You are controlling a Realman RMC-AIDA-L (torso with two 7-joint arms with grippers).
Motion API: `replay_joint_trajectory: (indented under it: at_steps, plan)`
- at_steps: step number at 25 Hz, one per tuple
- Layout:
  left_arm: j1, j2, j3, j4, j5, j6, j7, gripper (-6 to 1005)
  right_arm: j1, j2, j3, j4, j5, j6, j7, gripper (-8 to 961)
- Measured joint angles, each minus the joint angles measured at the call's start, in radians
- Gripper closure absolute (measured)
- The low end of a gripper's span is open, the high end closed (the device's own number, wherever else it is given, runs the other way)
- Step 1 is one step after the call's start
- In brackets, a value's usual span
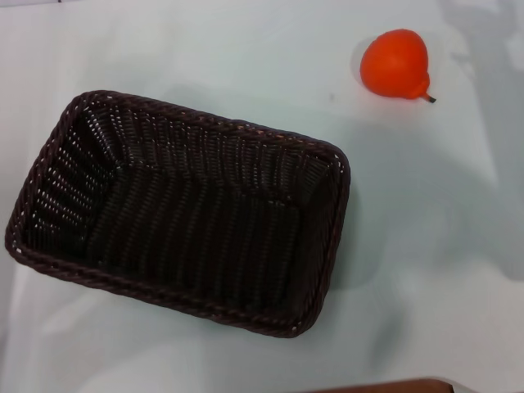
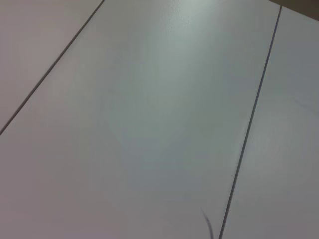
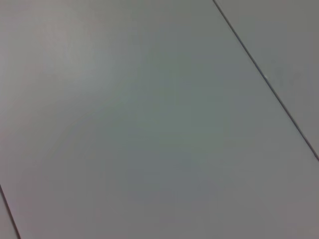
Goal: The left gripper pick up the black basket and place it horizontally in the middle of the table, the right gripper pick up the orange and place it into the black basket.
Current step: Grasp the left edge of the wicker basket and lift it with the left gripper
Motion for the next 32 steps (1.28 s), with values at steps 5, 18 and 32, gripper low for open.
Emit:
replay_joint_trajectory:
  at_steps: [5, 18, 32]
  plan:
    - [0.001, 0.000, 0.003, 0.000, 0.000, 0.000, 0.000, 295, 0.000, 0.000, -0.003, 0.000, 0.000, 0.000, 0.000, 8]
    - [0.007, 0.001, 0.027, -0.006, 0.009, 0.008, 0.000, 296, 0.000, 0.000, -0.006, 0.000, 0.000, 0.000, 0.000, 8]
    - [0.057, 0.189, 0.494, -0.453, 0.177, 0.192, -0.820, 297, 0.000, 0.000, -0.004, 0.003, 0.000, -0.009, 0.018, 7]
